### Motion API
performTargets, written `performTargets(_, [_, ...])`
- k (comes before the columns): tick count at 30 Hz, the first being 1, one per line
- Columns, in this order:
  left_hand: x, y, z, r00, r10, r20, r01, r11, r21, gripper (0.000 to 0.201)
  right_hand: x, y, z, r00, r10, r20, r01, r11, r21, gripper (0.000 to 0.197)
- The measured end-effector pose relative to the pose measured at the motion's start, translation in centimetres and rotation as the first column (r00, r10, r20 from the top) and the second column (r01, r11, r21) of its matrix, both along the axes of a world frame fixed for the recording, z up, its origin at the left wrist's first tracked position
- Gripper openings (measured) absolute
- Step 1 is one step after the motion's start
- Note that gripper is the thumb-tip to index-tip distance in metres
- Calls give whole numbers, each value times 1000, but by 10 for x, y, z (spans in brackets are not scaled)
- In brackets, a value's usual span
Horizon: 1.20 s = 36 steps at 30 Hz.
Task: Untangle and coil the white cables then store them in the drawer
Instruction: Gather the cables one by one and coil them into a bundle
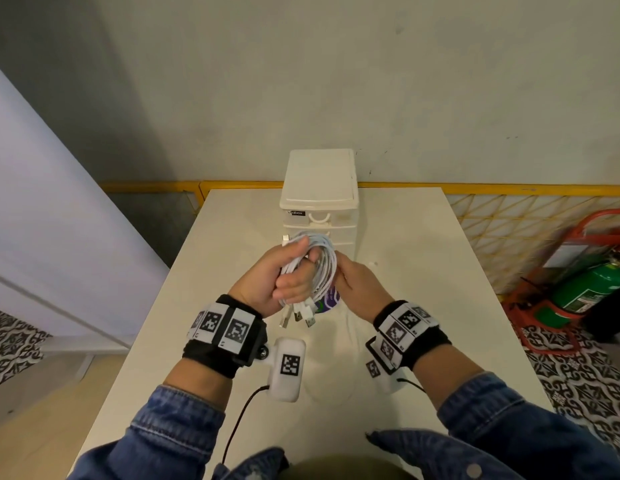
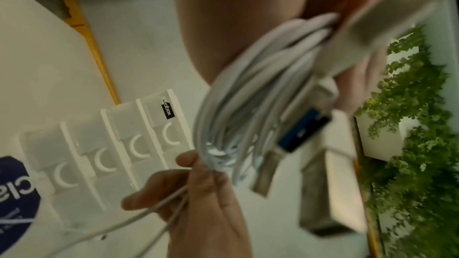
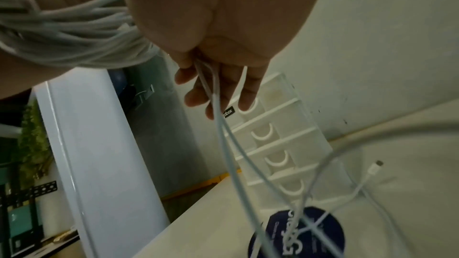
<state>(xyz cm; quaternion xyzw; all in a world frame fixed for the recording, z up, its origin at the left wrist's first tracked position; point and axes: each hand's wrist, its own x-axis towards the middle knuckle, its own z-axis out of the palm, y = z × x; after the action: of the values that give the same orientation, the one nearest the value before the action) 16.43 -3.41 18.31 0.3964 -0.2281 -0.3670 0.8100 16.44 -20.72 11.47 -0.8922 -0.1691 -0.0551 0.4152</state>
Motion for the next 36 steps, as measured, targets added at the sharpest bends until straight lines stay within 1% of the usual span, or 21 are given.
performTargets(5, [0, -5, 12, 997, 60, -49, -67, 986, -155, 31, -6, 7, -7, 990, 21, -140, 4, 984, 177, 19])
performTargets(8, [5, -3, 20, 990, 114, -77, -132, 944, -303, 31, -9, 8, -16, 973, -24, -230, 76, 973, 219, 22])
performTargets(10, [9, -1, 25, 977, 184, -104, -210, 907, -365, 35, -15, 8, -24, 962, -59, -265, 126, 961, 245, 19])
performTargets(13, [11, 2, 24, 923, 350, -161, -385, 855, -348, 42, -16, 6, -34, 956, -127, -265, 217, 914, 342, 10])
performTargets(14, [11, 4, 22, 900, 396, -180, -435, 833, -343, 43, -14, 5, -35, 952, -149, -267, 244, 898, 366, 10])
performTargets(15, [12, 5, 20, 882, 428, -199, -472, 812, -343, 43, -12, 5, -37, 948, -160, -274, 259, 890, 375, 13])
performTargets(17, [13, 8, 18, 855, 465, -228, -517, 785, -341, 42, -10, 4, -38, 940, -174, -292, 272, 902, 336, 19])
performTargets(19, [14, 10, 18, 831, 502, -239, -556, 771, -310, 40, -10, 3, -40, 933, -193, -303, 285, 912, 295, 25])
performTargets(22, [14, 9, 16, 801, 551, -232, -597, 759, -259, 37, -10, 1, -40, 921, -198, -335, 308, 898, 315, 39])
performTargets(24, [15, 10, 15, 794, 566, -222, -607, 755, -247, 35, -10, 2, -38, 921, -164, -352, 300, 877, 376, 42])
performTargets(26, [15, 13, 16, 795, 564, -223, -606, 749, -267, 33, -12, 3, -35, 933, -125, -338, 261, 880, 397, 39])
performTargets(30, [17, 24, 20, 778, 589, -218, -627, 710, -321, 36, -16, 2, -41, 938, -14, -347, 145, 923, 356, 17])
performTargets(33, [19, 35, 26, 730, 647, -220, -680, 654, -332, 39, -17, -5, -53, 932, 6, -363, 96, 961, 261, 18])
performTargets(36, [21, 42, 31, 647, 721, -247, -759, 581, -292, 42, -20, -9, -57, 928, -34, -371, 135, 959, 250, 23])
